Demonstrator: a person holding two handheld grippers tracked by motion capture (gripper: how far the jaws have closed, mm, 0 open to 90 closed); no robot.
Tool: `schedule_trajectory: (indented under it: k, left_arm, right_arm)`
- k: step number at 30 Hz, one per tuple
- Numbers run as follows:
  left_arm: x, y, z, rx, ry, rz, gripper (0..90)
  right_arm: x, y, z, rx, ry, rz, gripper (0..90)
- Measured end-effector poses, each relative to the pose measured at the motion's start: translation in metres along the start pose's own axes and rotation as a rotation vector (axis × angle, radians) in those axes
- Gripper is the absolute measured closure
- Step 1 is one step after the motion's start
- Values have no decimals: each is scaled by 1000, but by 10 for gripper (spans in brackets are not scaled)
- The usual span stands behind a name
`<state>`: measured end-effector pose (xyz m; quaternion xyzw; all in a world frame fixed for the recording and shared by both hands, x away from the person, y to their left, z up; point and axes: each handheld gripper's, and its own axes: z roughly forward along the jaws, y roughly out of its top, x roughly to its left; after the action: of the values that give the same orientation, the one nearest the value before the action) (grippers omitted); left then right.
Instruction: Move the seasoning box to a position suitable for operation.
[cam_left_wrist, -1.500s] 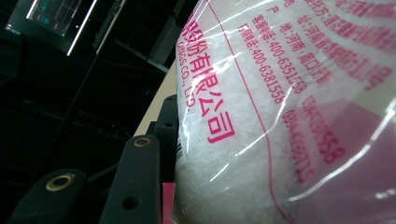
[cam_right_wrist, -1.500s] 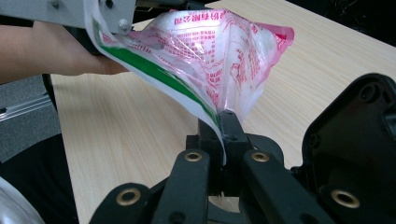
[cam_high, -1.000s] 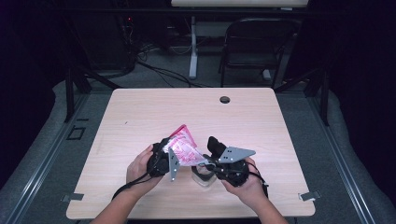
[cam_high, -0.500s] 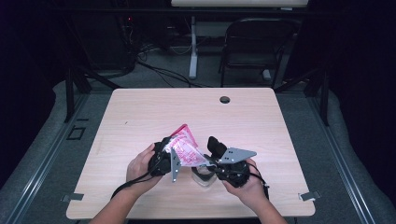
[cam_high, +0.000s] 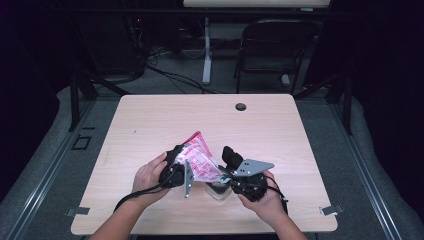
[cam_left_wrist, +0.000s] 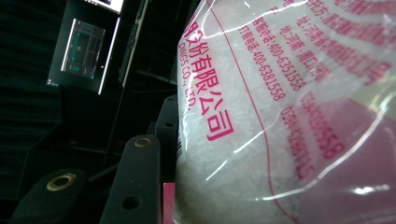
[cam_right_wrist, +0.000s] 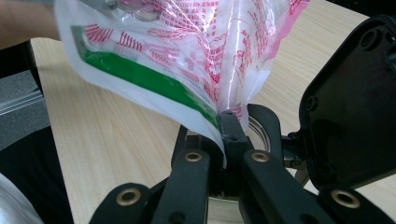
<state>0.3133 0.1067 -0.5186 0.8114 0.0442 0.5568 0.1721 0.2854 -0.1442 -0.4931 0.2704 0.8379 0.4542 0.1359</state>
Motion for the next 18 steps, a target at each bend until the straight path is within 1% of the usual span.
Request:
schedule_trajectory:
  k: [2, 4, 7, 10, 15, 18]
  left_arm:
    - [1, 0, 0, -2, 3, 18, 639]
    - [2, 0, 1, -10, 3, 30, 640]
    - [3, 0, 1, -8, -4, 45, 642]
    - [3, 1, 1, -10, 0, 62, 642]
    - [3, 1, 1, -9, -10, 68, 644]
    - [5, 1, 0, -11, -3, 89, 646]
  right_arm:
    - [0, 0, 0, 0, 0, -1, 900]
    - [0, 0, 0, -2, -1, 0, 900]
    - [0, 0, 0, -4, -5, -1, 900]
    - [0, -1, 0, -4, -9, 0, 900]
    - [0, -1, 0, -9, -13, 3, 900]
    - [0, -1, 0, -7, -13, 2, 900]
